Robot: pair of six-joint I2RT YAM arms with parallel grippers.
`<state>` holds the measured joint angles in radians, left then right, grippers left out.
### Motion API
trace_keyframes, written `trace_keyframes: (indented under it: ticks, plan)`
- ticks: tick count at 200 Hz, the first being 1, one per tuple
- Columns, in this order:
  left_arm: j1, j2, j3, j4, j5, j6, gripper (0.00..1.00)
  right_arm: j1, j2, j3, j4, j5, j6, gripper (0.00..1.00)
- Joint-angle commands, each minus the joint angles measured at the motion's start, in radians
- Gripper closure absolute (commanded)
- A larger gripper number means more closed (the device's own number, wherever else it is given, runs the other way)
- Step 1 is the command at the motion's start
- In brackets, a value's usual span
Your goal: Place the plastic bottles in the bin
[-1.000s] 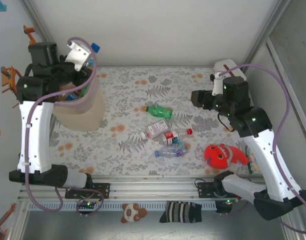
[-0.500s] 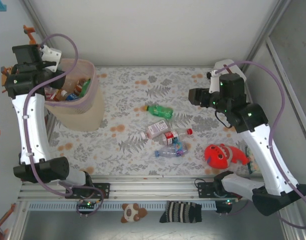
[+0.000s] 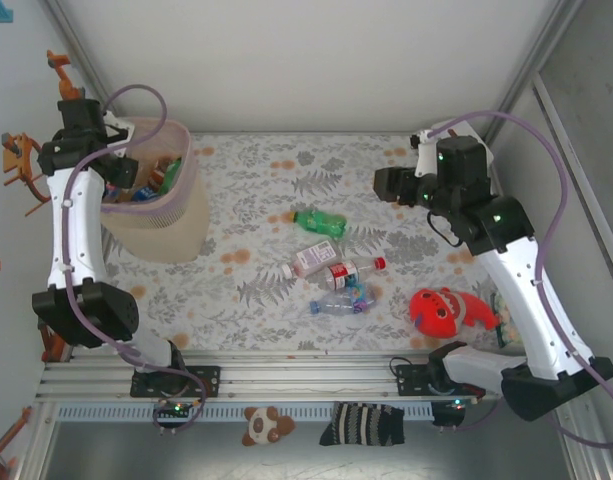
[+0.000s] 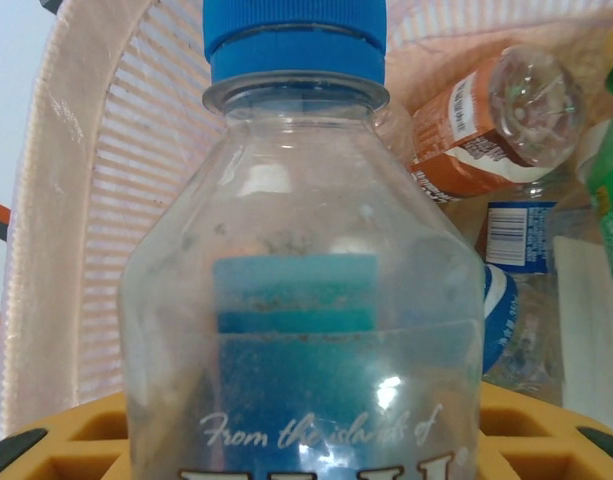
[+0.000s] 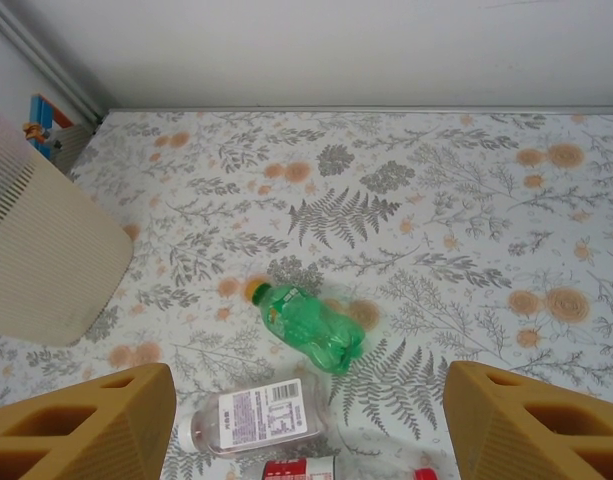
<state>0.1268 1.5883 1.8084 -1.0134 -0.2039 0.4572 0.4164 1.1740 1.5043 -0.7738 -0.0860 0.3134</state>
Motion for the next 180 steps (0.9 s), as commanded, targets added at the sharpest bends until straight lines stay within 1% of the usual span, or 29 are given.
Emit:
trace_keyframes:
  ticks: [1,19,43,69,91,103,123,146,180]
  plan:
    - [0.006,0.04,-0.007,0.025,-0.058,0.011,0.5,-0.001,0.014,0.049,-0.01,-0.01,-0.008,0.3]
    - [0.016,0.082,-0.009,0.025,-0.094,0.006,0.49,-0.001,0.033,0.075,-0.023,-0.015,-0.01,0.3]
    - [0.04,0.114,-0.023,0.031,-0.103,0.008,0.49,-0.001,0.045,0.089,-0.023,-0.017,-0.007,0.3]
    - [0.064,0.146,-0.04,0.045,-0.074,0.015,0.49,0.0,0.051,0.093,-0.026,-0.018,-0.006,0.3]
    - [0.069,0.181,-0.048,0.047,-0.041,0.012,0.46,0.0,0.051,0.09,-0.024,-0.017,-0.004,0.3]
    - [0.07,0.194,-0.046,0.043,-0.024,0.005,0.43,0.001,0.049,0.085,-0.022,-0.015,-0.003,0.3]
    - [0.068,0.189,-0.047,0.041,0.003,-0.008,0.35,-0.001,0.042,0.076,-0.016,-0.014,0.003,0.31]
    - [0.068,0.153,-0.043,0.04,0.038,-0.022,0.27,0.0,0.035,0.072,-0.013,-0.011,0.003,0.31]
    - [0.068,0.074,-0.04,0.041,0.117,-0.043,0.17,0.001,0.027,0.075,-0.006,-0.014,0.007,0.31]
